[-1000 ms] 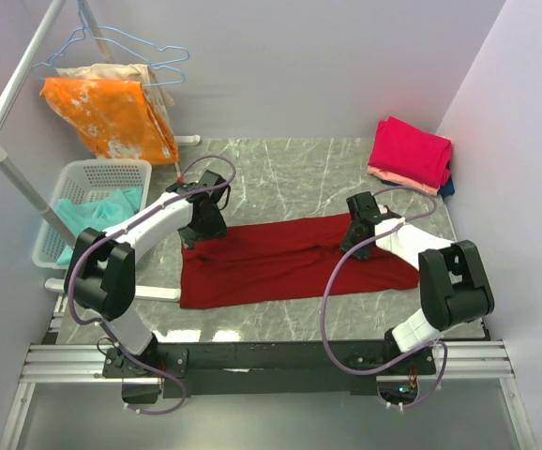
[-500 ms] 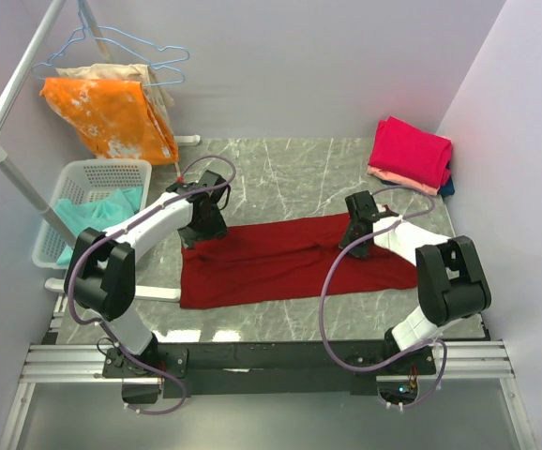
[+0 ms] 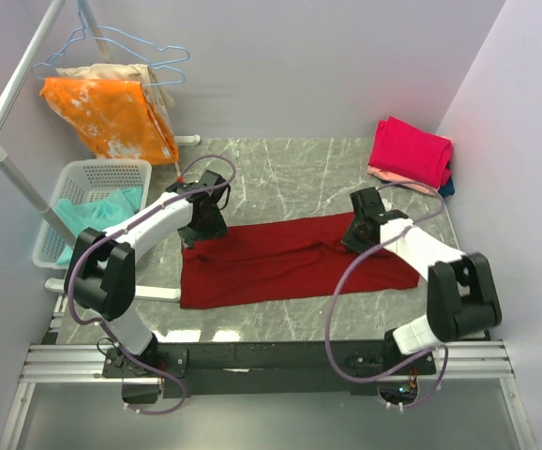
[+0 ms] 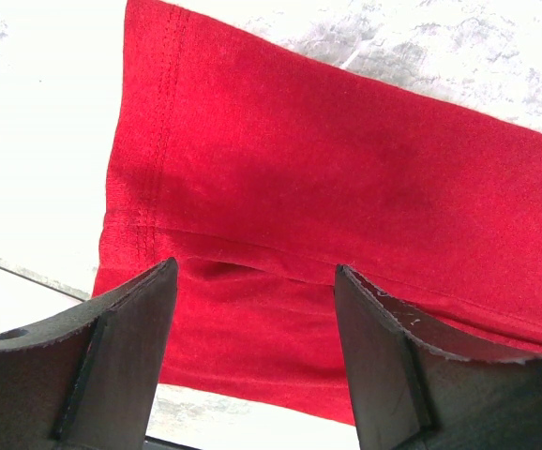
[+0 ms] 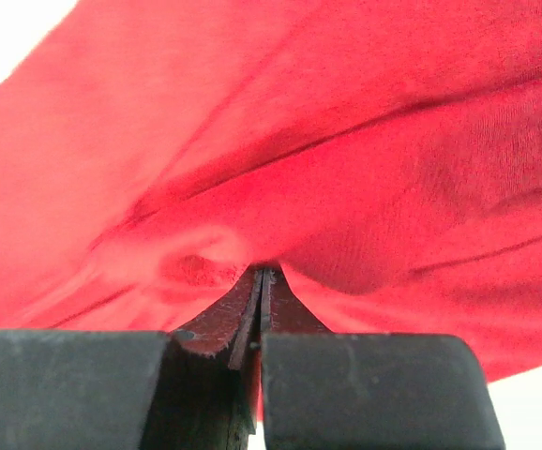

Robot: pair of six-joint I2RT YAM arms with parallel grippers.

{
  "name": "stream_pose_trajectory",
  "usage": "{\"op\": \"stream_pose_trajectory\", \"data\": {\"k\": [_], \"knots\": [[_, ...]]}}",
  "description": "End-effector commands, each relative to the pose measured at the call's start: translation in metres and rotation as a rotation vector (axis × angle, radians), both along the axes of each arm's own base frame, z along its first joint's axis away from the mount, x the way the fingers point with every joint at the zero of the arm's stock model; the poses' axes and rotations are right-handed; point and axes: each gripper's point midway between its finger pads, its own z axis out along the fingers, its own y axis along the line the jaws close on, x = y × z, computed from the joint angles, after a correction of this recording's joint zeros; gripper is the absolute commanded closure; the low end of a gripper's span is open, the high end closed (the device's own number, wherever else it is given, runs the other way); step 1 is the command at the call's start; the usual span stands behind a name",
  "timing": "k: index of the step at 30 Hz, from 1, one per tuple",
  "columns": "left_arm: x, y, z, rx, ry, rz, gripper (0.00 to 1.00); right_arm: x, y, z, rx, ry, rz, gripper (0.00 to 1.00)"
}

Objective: Fold and stack the t-shirts

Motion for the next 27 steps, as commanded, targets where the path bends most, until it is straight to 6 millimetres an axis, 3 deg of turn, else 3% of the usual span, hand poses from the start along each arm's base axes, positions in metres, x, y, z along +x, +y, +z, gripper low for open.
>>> {"op": "stream_pose_trajectory", "data": {"k": [1,4,14,27], "knots": [[0.006,-0.004,0.009,-0.008,-0.028,-0.006,0.27,-0.008,0.009,0.038,0.074,-0.090,0.006,1.00],[0.005,-0.005,0.008,-0.012,-0.027,-0.010,0.27,-0.019,0.013,0.042,0.104,-0.084,0.011,1.00],[0.002,-0.005,0.010,-0.009,-0.035,-0.022,0.27,-0.061,0.039,0.022,0.155,-0.021,0.064,1.00],[-0.003,-0.005,0.013,-0.008,-0.046,-0.031,0.27,-0.085,0.070,0.030,0.177,-0.011,0.125,1.00]]}}
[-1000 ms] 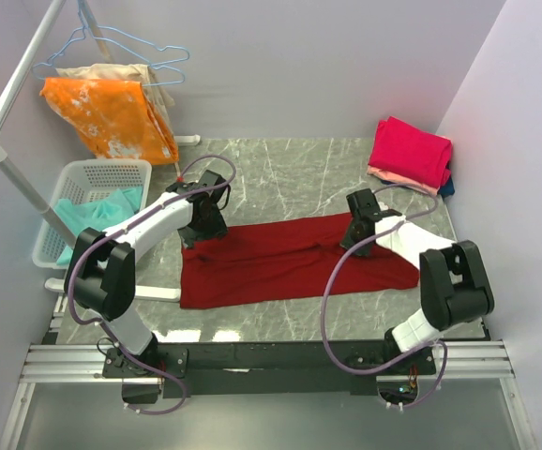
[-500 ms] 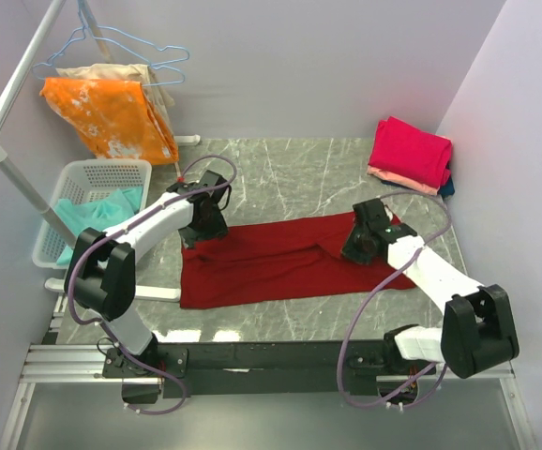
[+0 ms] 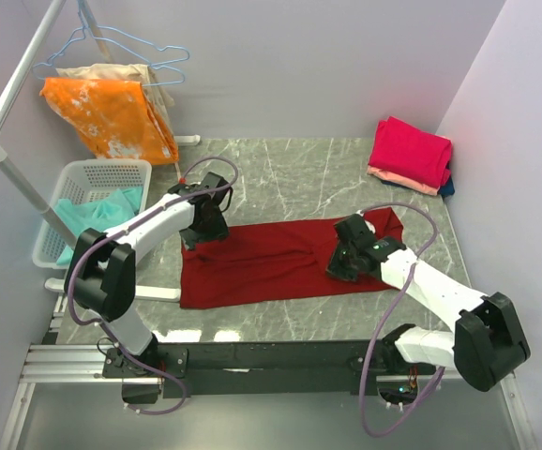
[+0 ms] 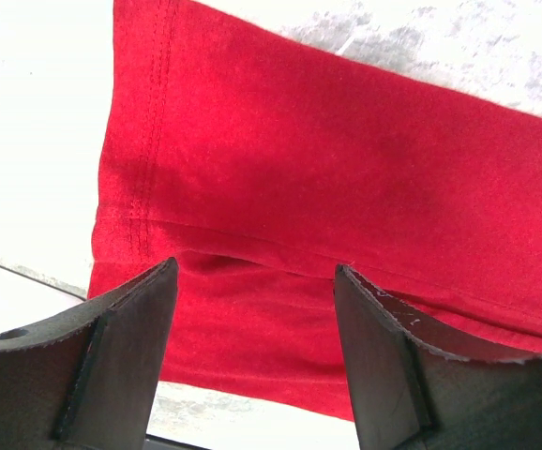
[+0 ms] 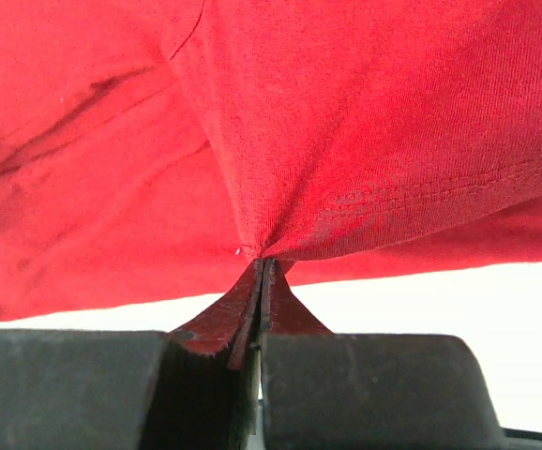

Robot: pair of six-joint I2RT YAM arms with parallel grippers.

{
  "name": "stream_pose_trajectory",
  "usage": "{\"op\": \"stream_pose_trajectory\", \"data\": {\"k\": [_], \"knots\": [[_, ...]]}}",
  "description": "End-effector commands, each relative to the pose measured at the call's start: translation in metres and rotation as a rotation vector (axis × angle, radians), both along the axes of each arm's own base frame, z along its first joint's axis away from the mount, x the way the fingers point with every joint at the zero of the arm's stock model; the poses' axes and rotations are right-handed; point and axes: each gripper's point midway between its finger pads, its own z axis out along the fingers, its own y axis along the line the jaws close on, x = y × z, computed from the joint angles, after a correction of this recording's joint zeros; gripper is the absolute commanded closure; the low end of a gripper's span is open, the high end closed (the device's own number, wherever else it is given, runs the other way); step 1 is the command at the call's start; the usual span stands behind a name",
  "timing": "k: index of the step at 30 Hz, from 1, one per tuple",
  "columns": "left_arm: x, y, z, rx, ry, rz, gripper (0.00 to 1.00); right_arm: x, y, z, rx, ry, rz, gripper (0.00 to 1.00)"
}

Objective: Fold and stack the t-shirts

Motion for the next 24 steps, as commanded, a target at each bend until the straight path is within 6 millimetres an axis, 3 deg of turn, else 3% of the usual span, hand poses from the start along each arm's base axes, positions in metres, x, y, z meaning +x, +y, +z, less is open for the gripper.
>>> {"op": "stream_pose_trajectory", "data": {"k": [1,3,4,5,6,9,13,17,18,19,24], "knots": [[0.000,-0.001,0.014,-0.010,-0.048,-0.017,0.27,-0.006,0.007,0.004,0.000,0.008,-0.006,1.00],[0.000,-0.001,0.014,-0.010,-0.048,-0.018,0.27,-0.008,0.007,-0.002,-0.015,0.028,-0.003,1.00],[0.000,-0.001,0.015,-0.012,-0.048,-0.019,0.27,-0.009,0.006,-0.005,-0.024,0.038,-0.004,0.95],[0.000,-0.002,0.015,-0.013,-0.050,-0.020,0.27,-0.010,0.005,-0.009,-0.041,0.057,0.000,0.80],[0.000,-0.002,0.015,-0.012,-0.048,-0.020,0.27,-0.006,-0.001,-0.009,-0.075,0.044,-0.023,0.75],[0.000,-0.002,0.015,-0.012,-0.052,-0.024,0.27,0.004,-0.007,0.007,-0.098,-0.015,-0.047,0.70],[0.001,-0.004,0.015,-0.010,-0.057,-0.032,0.27,0.031,-0.027,0.037,-0.190,-0.117,-0.107,0.67],[0.003,-0.010,0.015,-0.016,-0.060,-0.055,0.27,0.064,-0.059,0.033,-0.230,-0.101,-0.152,0.67],[0.004,-0.012,0.015,-0.018,-0.059,-0.060,0.27,0.075,-0.077,0.032,-0.231,-0.091,-0.207,0.67],[0.005,-0.015,0.016,-0.023,-0.061,-0.069,0.27,0.087,-0.084,0.030,-0.243,-0.087,-0.197,0.66],[0.007,-0.020,0.011,-0.028,-0.058,-0.083,0.27,0.120,-0.130,0.020,-0.261,-0.020,-0.249,0.62]]}}
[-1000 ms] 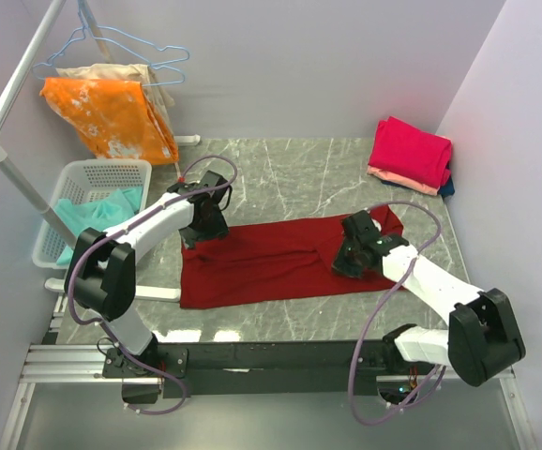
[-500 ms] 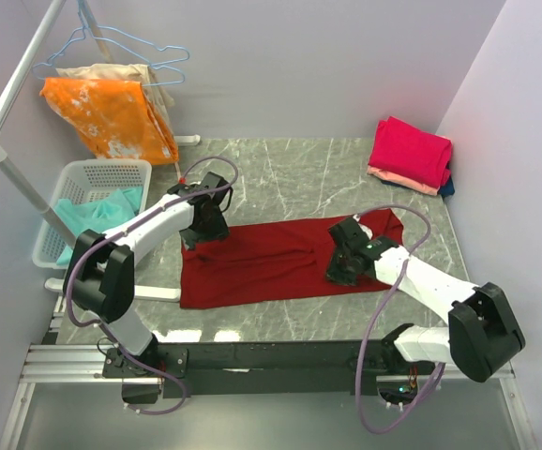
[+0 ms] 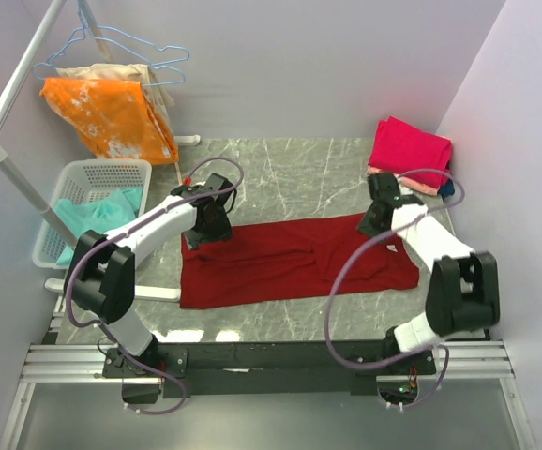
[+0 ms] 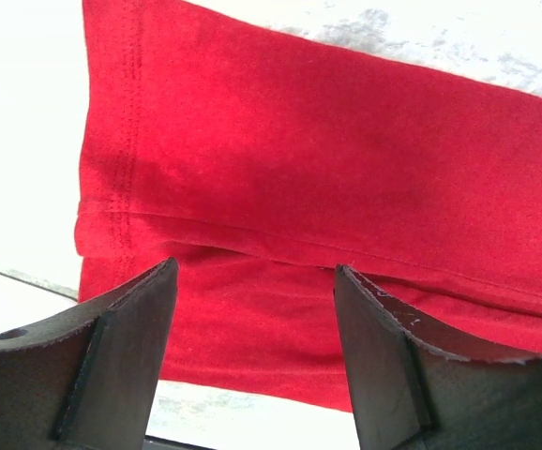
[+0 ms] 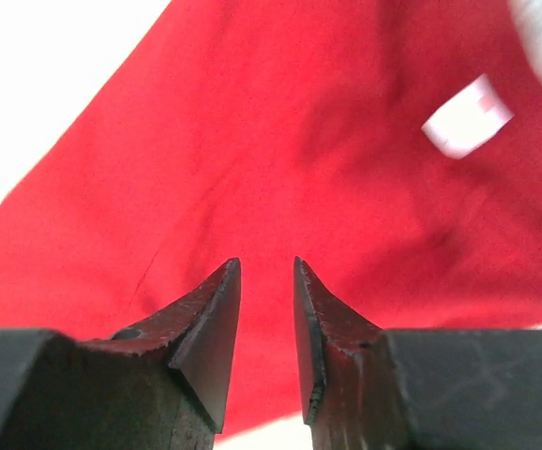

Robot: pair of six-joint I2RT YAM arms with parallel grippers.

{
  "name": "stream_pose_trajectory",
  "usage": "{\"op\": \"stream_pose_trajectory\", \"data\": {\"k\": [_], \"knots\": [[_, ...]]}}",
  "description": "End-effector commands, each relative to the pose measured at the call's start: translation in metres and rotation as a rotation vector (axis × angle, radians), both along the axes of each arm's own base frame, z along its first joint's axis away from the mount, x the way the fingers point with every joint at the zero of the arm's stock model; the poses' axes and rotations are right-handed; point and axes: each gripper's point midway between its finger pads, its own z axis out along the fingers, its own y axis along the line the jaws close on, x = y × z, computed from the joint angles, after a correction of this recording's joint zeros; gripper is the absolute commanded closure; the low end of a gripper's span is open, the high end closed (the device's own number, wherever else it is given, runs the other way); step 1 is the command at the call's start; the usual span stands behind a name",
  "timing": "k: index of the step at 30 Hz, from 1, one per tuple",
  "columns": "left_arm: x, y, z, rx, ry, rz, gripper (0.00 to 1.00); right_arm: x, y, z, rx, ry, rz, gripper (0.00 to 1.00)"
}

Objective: Fold and stack the t-shirts

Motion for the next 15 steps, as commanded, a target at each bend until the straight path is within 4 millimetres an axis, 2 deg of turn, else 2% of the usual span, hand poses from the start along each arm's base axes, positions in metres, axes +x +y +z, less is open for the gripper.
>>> {"op": "stream_pose_trajectory", "data": {"k": [1,4,7,11,15], "knots": [[0.011,-0.011,0.004,-0.024,-0.034,-0.024,0.27,0.031,-0.035,-0.007,-0.028,0.038,0.016,0.60],[0.010,-0.009,-0.004,-0.006,-0.014,-0.013,0.27,0.041,-0.043,-0.018,0.032,0.047,0.002,0.60],[0.009,-0.008,-0.013,0.007,0.002,-0.003,0.27,0.045,-0.063,-0.021,0.080,0.032,-0.064,0.61],[0.010,-0.004,-0.025,0.036,0.030,0.008,0.26,0.049,-0.074,-0.024,0.087,0.028,-0.077,0.62],[0.015,-0.001,-0.035,0.059,0.066,0.019,0.27,0.047,-0.066,-0.040,0.135,0.070,-0.062,0.62]]}}
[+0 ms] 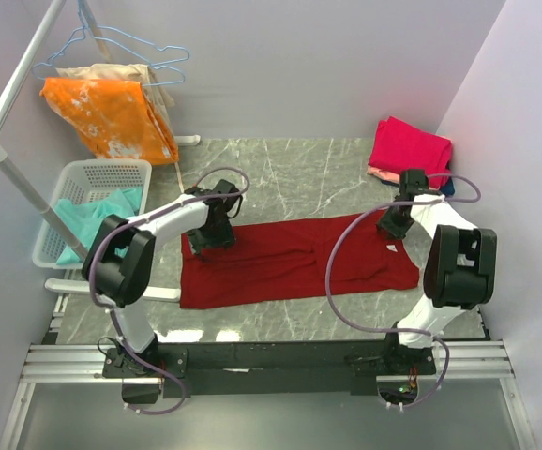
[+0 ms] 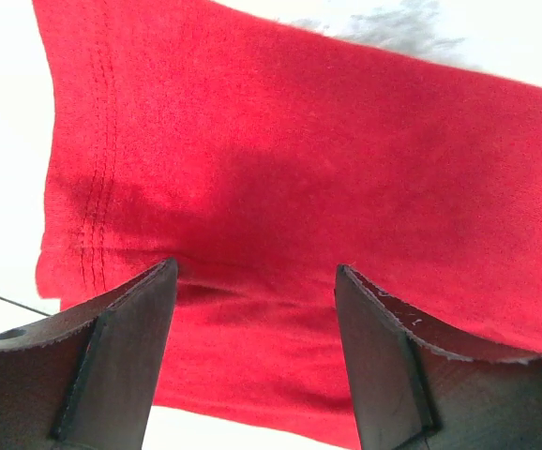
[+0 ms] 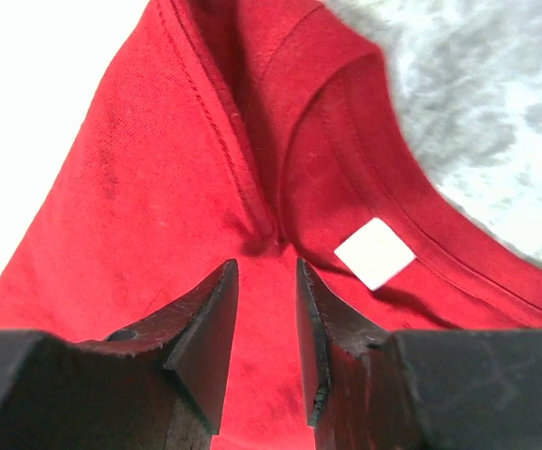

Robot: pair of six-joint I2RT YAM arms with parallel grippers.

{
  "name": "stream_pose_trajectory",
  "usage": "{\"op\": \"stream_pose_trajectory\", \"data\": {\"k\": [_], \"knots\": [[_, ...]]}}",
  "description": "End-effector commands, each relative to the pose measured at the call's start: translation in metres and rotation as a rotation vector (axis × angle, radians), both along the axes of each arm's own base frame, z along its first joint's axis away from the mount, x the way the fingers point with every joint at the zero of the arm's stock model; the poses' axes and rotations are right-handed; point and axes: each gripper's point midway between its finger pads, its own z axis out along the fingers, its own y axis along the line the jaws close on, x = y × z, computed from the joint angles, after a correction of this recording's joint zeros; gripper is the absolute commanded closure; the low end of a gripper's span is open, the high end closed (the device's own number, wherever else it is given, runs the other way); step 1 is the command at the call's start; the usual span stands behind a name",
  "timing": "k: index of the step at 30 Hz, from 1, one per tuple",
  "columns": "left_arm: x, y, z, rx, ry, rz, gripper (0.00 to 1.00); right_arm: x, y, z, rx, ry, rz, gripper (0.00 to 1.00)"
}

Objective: Fold and stack the t-shirts

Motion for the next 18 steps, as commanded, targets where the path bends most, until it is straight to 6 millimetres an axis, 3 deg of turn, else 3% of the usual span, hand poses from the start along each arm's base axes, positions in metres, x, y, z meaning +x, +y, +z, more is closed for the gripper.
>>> {"op": "stream_pose_trajectory", "data": {"k": [1,11,13,14,15,18], "knots": [[0.016,0.000,-0.001,0.011,-0.008,0.018,0.27,0.013,0.008,-0.007,0.038,-0.015,0.037,0.62],[0.027,0.006,-0.010,-0.036,0.026,0.031,0.27,0.025,-0.002,-0.017,0.008,0.006,0.017,0.64],[0.030,0.009,-0.012,-0.035,0.030,0.037,0.27,0.030,-0.003,-0.017,0.008,0.003,0.014,0.74],[0.031,0.010,-0.012,-0.034,0.031,0.037,0.27,0.032,-0.007,-0.018,-0.011,0.006,0.004,0.83],[0.032,0.012,-0.012,-0.033,0.031,0.040,0.26,0.036,-0.009,-0.017,-0.017,0.002,-0.002,1.00],[0.035,0.016,-0.018,-0.024,0.048,0.048,0.27,0.042,-0.011,-0.017,-0.020,0.006,-0.008,1.00]]}}
